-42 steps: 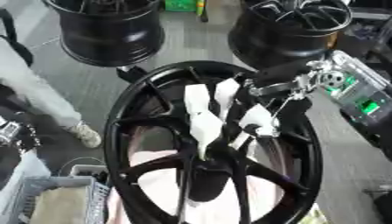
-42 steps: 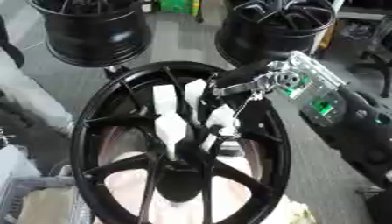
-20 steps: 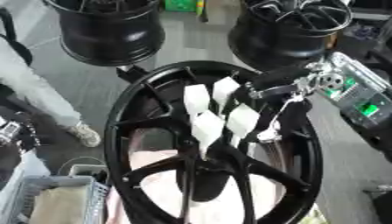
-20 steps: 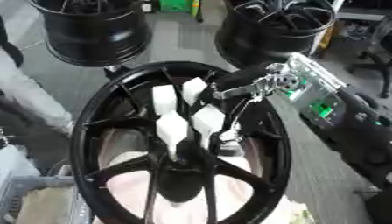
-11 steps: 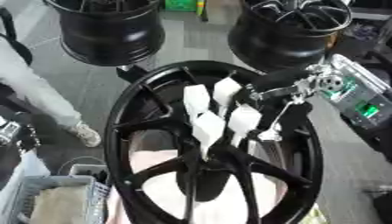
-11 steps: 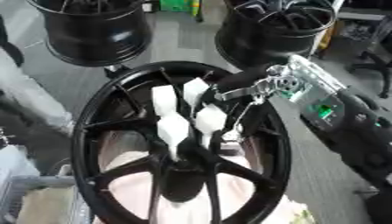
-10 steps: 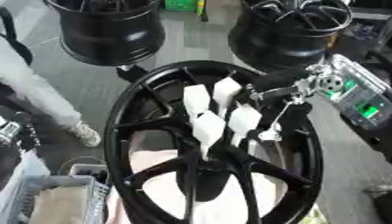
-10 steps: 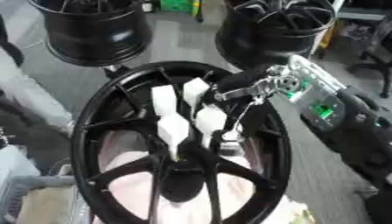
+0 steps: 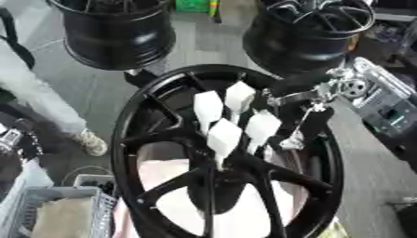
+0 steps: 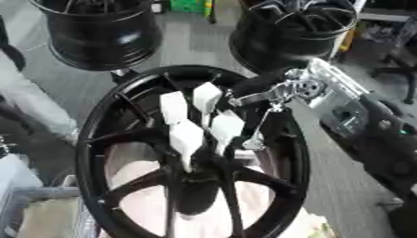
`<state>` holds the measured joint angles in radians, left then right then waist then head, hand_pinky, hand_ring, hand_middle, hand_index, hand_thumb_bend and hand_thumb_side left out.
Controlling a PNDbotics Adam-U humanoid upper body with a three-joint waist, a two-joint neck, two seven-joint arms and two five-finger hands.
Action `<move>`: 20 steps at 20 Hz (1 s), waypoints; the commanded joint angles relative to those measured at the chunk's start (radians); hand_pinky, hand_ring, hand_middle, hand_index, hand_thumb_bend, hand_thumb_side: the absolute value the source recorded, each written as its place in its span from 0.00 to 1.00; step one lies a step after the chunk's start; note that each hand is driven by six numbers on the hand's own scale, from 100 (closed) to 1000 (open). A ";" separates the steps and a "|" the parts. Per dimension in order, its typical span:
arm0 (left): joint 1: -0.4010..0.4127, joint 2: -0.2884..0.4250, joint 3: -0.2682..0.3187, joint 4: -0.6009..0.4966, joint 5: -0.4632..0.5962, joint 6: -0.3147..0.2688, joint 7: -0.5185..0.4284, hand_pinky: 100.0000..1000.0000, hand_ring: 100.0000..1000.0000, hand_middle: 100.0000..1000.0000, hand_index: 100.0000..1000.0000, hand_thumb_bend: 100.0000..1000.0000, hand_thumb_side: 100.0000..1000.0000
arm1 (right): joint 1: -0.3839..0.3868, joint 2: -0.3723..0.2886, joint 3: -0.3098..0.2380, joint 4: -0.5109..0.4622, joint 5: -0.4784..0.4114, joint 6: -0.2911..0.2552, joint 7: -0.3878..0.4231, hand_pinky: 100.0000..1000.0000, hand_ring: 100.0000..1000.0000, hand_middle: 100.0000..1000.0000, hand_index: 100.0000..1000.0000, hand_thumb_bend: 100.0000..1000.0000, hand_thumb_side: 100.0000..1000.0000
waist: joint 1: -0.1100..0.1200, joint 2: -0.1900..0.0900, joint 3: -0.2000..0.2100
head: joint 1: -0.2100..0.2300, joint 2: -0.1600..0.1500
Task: Pull the pin out of the wheel hub.
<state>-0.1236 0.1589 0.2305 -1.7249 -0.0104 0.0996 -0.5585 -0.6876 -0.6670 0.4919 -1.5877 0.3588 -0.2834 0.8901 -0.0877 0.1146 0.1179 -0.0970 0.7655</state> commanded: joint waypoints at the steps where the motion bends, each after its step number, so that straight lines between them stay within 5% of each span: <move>1: -0.010 0.019 -0.003 -0.021 -0.005 0.001 0.001 0.67 0.68 0.62 0.73 0.00 0.84 | -0.024 -0.032 -0.022 0.000 -0.017 -0.011 0.012 0.37 0.44 0.49 0.67 0.00 0.11 | 0.004 -0.010 0.001 | 0.001 0.005; 7: -0.009 0.019 -0.002 -0.020 -0.005 0.001 0.001 0.67 0.68 0.62 0.73 0.00 0.84 | -0.062 -0.038 -0.036 -0.019 -0.035 0.001 -0.012 0.28 0.36 0.36 0.52 0.00 0.10 | 0.003 -0.011 -0.002 | 0.002 0.005; 20: -0.006 0.027 0.000 -0.020 -0.007 0.003 0.002 0.67 0.68 0.62 0.73 0.00 0.84 | -0.151 -0.125 -0.141 -0.046 -0.139 0.078 -0.069 0.24 0.32 0.33 0.50 0.00 0.10 | -0.007 -0.015 -0.011 | 0.012 0.005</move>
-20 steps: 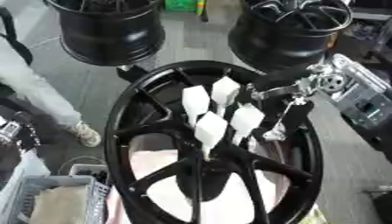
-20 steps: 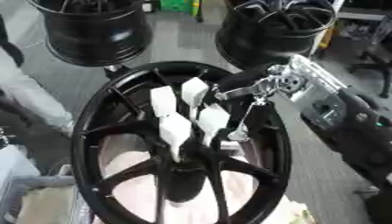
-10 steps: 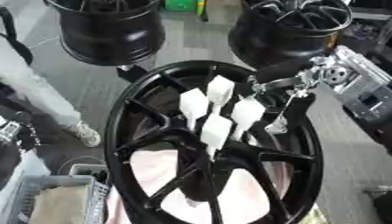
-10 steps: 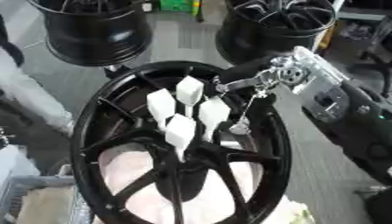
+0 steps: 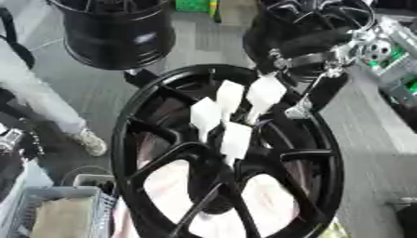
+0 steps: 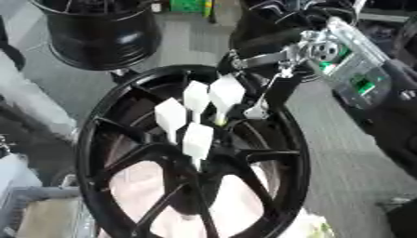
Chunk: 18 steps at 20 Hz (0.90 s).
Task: Pull the pin out of the wheel hub.
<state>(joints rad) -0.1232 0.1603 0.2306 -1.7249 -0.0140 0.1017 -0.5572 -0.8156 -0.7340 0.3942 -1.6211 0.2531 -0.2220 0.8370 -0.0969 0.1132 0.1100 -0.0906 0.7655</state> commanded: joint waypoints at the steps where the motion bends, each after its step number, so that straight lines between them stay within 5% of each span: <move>1: -0.005 0.027 0.000 -0.020 -0.005 0.002 0.001 0.67 0.68 0.62 0.73 0.00 0.84 | -0.021 -0.077 -0.059 -0.015 -0.050 0.023 -0.027 0.24 0.32 0.33 0.50 0.00 0.10 | 0.000 -0.014 -0.005 | 0.008 0.005; 8: -0.004 0.032 0.006 -0.023 -0.009 0.007 0.005 0.67 0.68 0.62 0.73 0.00 0.84 | 0.082 -0.214 -0.212 -0.043 -0.153 0.069 -0.154 0.22 0.30 0.32 0.49 0.00 0.06 | -0.011 -0.011 -0.018 | 0.021 0.005; 14: -0.004 0.031 0.015 -0.024 -0.009 0.005 0.013 0.67 0.68 0.62 0.73 0.00 0.84 | 0.285 -0.286 -0.424 0.003 -0.141 0.098 -0.370 0.20 0.28 0.31 0.48 0.00 0.04 | -0.002 -0.007 -0.024 | 0.033 0.005; 18: -0.004 0.030 0.021 -0.022 -0.008 0.003 0.018 0.67 0.68 0.62 0.73 0.00 0.84 | 0.445 -0.276 -0.565 0.088 -0.130 0.107 -0.532 0.18 0.26 0.30 0.46 0.00 0.02 | 0.005 -0.004 -0.035 | 0.044 0.005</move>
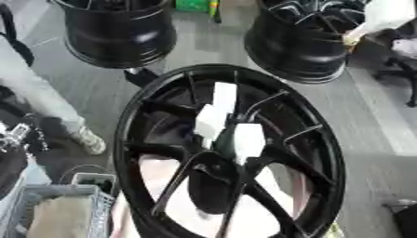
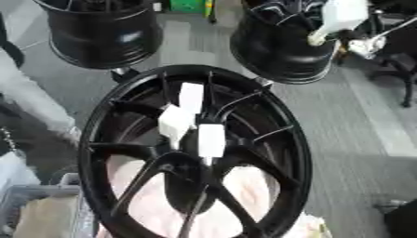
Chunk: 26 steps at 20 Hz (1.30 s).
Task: Pull the pin out of the wheel hub.
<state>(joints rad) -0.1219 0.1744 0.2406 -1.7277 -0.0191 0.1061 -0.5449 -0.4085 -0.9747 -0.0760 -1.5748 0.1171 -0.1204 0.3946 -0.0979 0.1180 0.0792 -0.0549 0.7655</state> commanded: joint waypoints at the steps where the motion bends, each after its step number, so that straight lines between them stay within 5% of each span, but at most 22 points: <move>1: -0.006 0.015 0.012 -0.019 -0.003 -0.003 0.007 0.67 0.68 0.62 0.73 0.00 0.84 | 0.080 -0.022 -0.130 0.063 0.010 0.006 -0.133 0.17 0.26 0.30 0.46 0.00 0.03 | 0.008 -0.008 -0.006 | 0.010 0.005; 6: -0.008 0.013 0.019 -0.018 -0.001 -0.005 0.015 0.67 0.68 0.62 0.73 0.00 0.84 | 0.275 0.101 -0.267 0.146 0.059 0.029 -0.307 0.22 0.30 0.36 0.55 0.00 0.05 | 0.013 -0.004 -0.016 | 0.014 0.005; 9: -0.009 0.012 0.018 -0.018 0.000 -0.005 0.015 0.67 0.68 0.62 0.73 0.00 0.84 | 0.352 0.191 -0.311 0.210 0.114 0.074 -0.372 0.46 0.53 0.66 0.84 0.00 0.27 | 0.018 -0.005 -0.021 | 0.016 0.005; 12: -0.010 0.009 0.019 -0.017 0.002 -0.008 0.016 0.67 0.68 0.62 0.73 0.00 0.84 | 0.384 0.264 -0.345 0.282 0.149 0.128 -0.459 0.63 0.70 0.81 0.92 0.12 0.40 | 0.026 -0.010 -0.021 | 0.016 0.005; 18: -0.008 0.000 0.018 -0.013 0.004 -0.011 0.018 0.67 0.68 0.62 0.73 0.00 0.84 | 0.400 0.368 -0.377 0.304 0.168 0.179 -0.656 0.70 0.78 0.87 0.92 0.16 0.44 | 0.040 -0.015 -0.019 | 0.012 0.005; 26: -0.008 -0.005 0.017 -0.012 0.005 -0.011 0.016 0.67 0.68 0.62 0.73 0.00 0.84 | 0.408 0.455 -0.370 0.178 0.216 0.186 -0.707 0.65 0.73 0.83 0.90 0.10 0.44 | 0.044 -0.013 -0.018 | 0.010 0.005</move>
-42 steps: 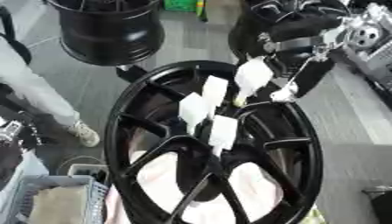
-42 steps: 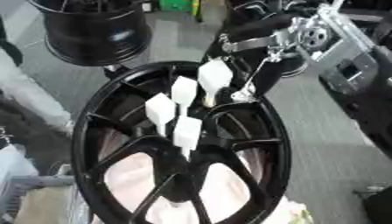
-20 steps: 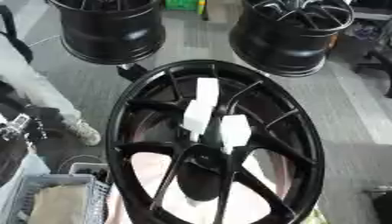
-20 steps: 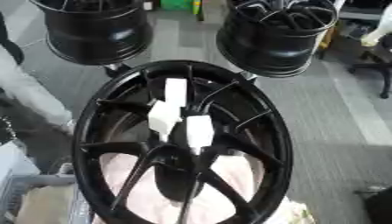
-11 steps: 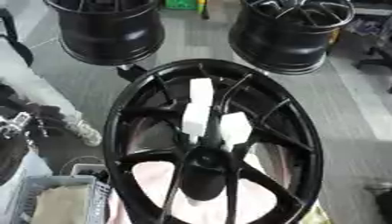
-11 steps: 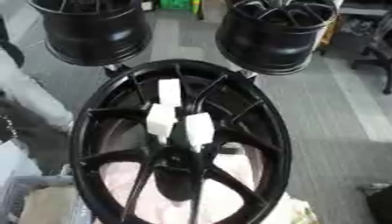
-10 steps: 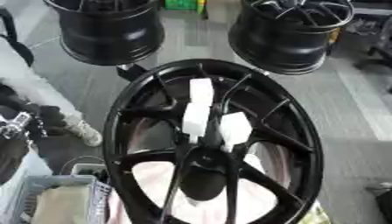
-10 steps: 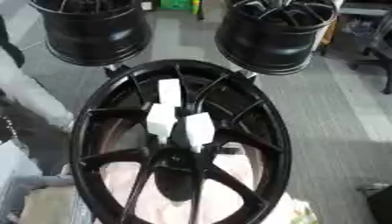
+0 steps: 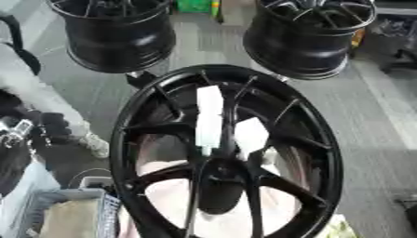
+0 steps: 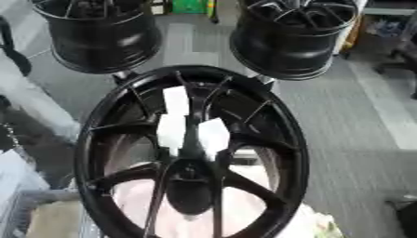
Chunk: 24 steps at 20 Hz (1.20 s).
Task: Pull the pin out of the wheel hub.
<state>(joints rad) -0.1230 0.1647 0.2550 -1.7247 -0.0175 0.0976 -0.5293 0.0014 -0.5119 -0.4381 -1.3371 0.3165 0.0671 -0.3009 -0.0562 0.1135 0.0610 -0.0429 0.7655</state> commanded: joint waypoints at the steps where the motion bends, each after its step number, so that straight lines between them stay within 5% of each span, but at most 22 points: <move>1: -0.007 0.004 0.003 -0.015 0.003 -0.003 0.001 0.67 0.68 0.62 0.73 0.00 0.84 | -0.001 0.003 -0.005 -0.081 0.017 -0.006 -0.013 0.64 0.72 0.81 0.90 0.08 0.43 | 0.003 -0.008 0.001 | -0.002 0.005; 13: -0.009 -0.005 -0.002 -0.014 0.007 -0.004 -0.002 0.68 0.68 0.62 0.73 0.00 0.84 | 0.000 0.153 0.102 -0.315 -0.126 -0.096 -0.080 0.54 0.57 0.69 0.83 0.00 0.34 | 0.012 -0.006 0.006 | -0.005 0.005; 24: -0.008 -0.009 -0.004 -0.012 0.008 -0.007 -0.005 0.67 0.68 0.62 0.73 0.00 0.84 | 0.001 0.230 0.233 -0.370 -0.218 -0.142 -0.011 0.51 0.53 0.65 0.80 0.00 0.34 | 0.023 -0.007 0.004 | -0.013 0.005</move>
<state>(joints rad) -0.1232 0.1478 0.2502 -1.7241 -0.0131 0.0943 -0.5327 0.0091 -0.2713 -0.2114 -1.6787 0.1110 -0.0710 -0.3187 -0.0362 0.1155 0.0661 -0.0529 0.7655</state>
